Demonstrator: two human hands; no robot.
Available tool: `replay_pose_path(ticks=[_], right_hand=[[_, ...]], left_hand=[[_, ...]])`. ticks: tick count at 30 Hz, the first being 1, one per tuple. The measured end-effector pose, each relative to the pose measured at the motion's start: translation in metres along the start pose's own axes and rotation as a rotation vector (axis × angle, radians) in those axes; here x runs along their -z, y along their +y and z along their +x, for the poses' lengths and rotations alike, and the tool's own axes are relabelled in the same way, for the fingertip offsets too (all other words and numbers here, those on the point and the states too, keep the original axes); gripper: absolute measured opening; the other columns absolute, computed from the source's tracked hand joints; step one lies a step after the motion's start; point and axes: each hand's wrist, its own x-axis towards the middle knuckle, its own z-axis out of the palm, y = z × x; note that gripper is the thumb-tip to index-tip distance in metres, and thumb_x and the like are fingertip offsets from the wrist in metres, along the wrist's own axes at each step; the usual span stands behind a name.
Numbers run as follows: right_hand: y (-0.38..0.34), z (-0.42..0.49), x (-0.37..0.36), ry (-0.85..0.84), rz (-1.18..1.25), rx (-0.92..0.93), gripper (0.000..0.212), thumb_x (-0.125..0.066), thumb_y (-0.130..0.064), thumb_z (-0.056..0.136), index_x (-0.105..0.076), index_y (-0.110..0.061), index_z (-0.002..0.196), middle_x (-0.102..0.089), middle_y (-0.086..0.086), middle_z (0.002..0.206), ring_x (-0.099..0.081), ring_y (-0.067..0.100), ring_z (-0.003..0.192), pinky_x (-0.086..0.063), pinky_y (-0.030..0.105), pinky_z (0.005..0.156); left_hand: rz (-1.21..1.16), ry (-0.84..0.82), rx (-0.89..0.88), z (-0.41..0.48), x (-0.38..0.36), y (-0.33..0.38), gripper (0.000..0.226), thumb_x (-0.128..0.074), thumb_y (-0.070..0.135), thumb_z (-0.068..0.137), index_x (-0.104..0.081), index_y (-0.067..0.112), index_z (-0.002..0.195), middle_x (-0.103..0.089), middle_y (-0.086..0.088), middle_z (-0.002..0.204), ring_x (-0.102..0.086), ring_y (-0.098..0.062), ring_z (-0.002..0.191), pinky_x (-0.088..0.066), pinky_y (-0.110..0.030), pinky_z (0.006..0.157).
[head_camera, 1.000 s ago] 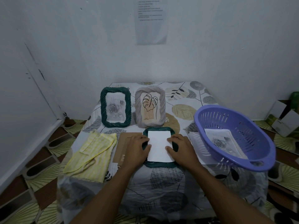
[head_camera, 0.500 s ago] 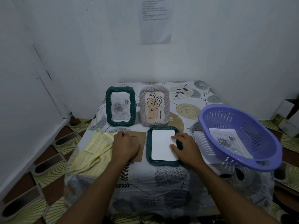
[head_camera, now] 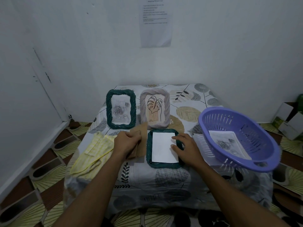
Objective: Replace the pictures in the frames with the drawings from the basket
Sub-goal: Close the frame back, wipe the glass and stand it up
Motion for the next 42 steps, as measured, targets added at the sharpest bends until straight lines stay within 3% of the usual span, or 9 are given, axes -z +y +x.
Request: replay_pose_path(ticks=[3, 7, 9, 12, 16, 27, 30, 33, 42], right_hand=[[-0.008, 0.004, 0.007, 0.061, -0.019, 0.036, 0.03, -0.064, -0.029, 0.09, -0.066, -0.02, 0.119, -0.052, 0.003, 0.132, -0.042, 0.021, 0.122, -0.034, 0.034, 0.103], [-0.032, 0.015, 0.019, 0.119, 0.283, -0.055, 0.029, -0.066, -0.024, 0.09, -0.068, -0.013, 0.116, -0.071, 0.001, 0.104, -0.064, 0.003, 0.081, -0.046, 0.011, 0.067], [-0.041, 0.019, 0.021, 0.068, 0.454, -0.13, 0.03, -0.066, -0.018, 0.09, -0.066, -0.011, 0.119, -0.074, 0.004, 0.089, -0.068, 0.007, 0.068, -0.05, 0.015, 0.058], [-0.046, 0.021, 0.023, 0.056, 0.519, -0.206, 0.033, -0.066, -0.009, 0.088, -0.062, -0.011, 0.121, -0.074, 0.009, 0.084, -0.069, 0.016, 0.069, -0.054, 0.023, 0.058], [-0.043, 0.024, 0.027, 0.062, 0.553, -0.276, 0.037, -0.065, -0.002, 0.087, -0.061, -0.011, 0.123, -0.072, 0.014, 0.089, -0.067, 0.015, 0.068, -0.05, 0.017, 0.051], [-0.024, 0.021, 0.018, 0.061, 0.368, -0.241, 0.038, -0.065, 0.0, 0.086, -0.063, -0.013, 0.121, -0.072, 0.012, 0.08, -0.066, 0.017, 0.066, -0.053, 0.022, 0.057], [-0.021, 0.02, 0.015, 0.056, 0.295, -0.229, 0.039, -0.066, -0.004, 0.087, -0.061, -0.012, 0.125, -0.072, 0.008, 0.079, -0.063, 0.011, 0.064, -0.05, 0.021, 0.058], [-0.019, 0.02, 0.013, 0.065, 0.199, -0.188, 0.041, -0.066, -0.008, 0.087, -0.06, -0.012, 0.127, -0.071, -0.002, 0.077, -0.063, 0.007, 0.072, -0.047, 0.018, 0.062], [-0.006, 0.013, 0.006, -0.007, -0.224, 0.02, 0.025, -0.065, -0.022, 0.088, -0.07, -0.017, 0.112, -0.069, 0.004, 0.101, -0.06, 0.019, 0.096, -0.05, 0.03, 0.084]], left_hand=[[-0.037, -0.002, -0.034, -0.005, -0.011, 0.017, 0.021, -0.077, 0.029, 0.068, -0.059, 0.02, 0.072, -0.056, 0.011, 0.073, -0.054, -0.007, 0.071, -0.045, -0.029, 0.063], [0.004, -0.057, -0.095, -0.014, -0.036, 0.037, 0.029, -0.079, 0.031, 0.066, -0.063, 0.011, 0.081, -0.059, 0.005, 0.077, -0.055, -0.007, 0.07, -0.043, -0.026, 0.06], [-0.012, -0.08, -0.126, -0.018, -0.045, 0.039, 0.034, -0.08, 0.035, 0.066, -0.065, 0.011, 0.086, -0.065, 0.001, 0.086, -0.06, -0.013, 0.079, -0.047, -0.029, 0.066], [-0.093, -0.095, -0.153, -0.021, -0.05, 0.036, 0.033, -0.079, 0.038, 0.071, -0.069, 0.014, 0.092, -0.067, 0.002, 0.093, -0.062, -0.014, 0.087, -0.052, -0.031, 0.078], [-0.09, -0.069, -0.241, -0.017, -0.042, 0.029, 0.02, -0.068, 0.018, 0.084, -0.071, 0.013, 0.104, -0.069, -0.002, 0.101, -0.062, -0.011, 0.088, -0.054, -0.033, 0.084], [0.061, -0.128, -0.349, -0.015, -0.046, 0.004, 0.041, -0.074, 0.009, 0.079, -0.066, 0.014, 0.119, -0.066, -0.002, 0.092, -0.058, -0.01, 0.079, -0.049, -0.026, 0.083], [0.124, -0.127, -0.396, -0.015, -0.046, -0.004, 0.042, -0.075, 0.015, 0.078, -0.066, 0.019, 0.119, -0.065, -0.008, 0.108, -0.059, -0.017, 0.096, -0.043, -0.023, 0.088], [0.175, -0.112, -0.435, -0.013, -0.045, -0.01, 0.043, -0.076, 0.02, 0.077, -0.066, 0.021, 0.119, -0.064, -0.008, 0.118, -0.052, -0.024, 0.115, -0.042, -0.037, 0.101], [0.411, -0.136, -0.543, -0.013, -0.054, -0.025, 0.037, -0.062, 0.032, 0.086, -0.059, 0.025, 0.123, -0.056, 0.002, 0.132, -0.036, -0.017, 0.129, -0.022, -0.034, 0.101]])
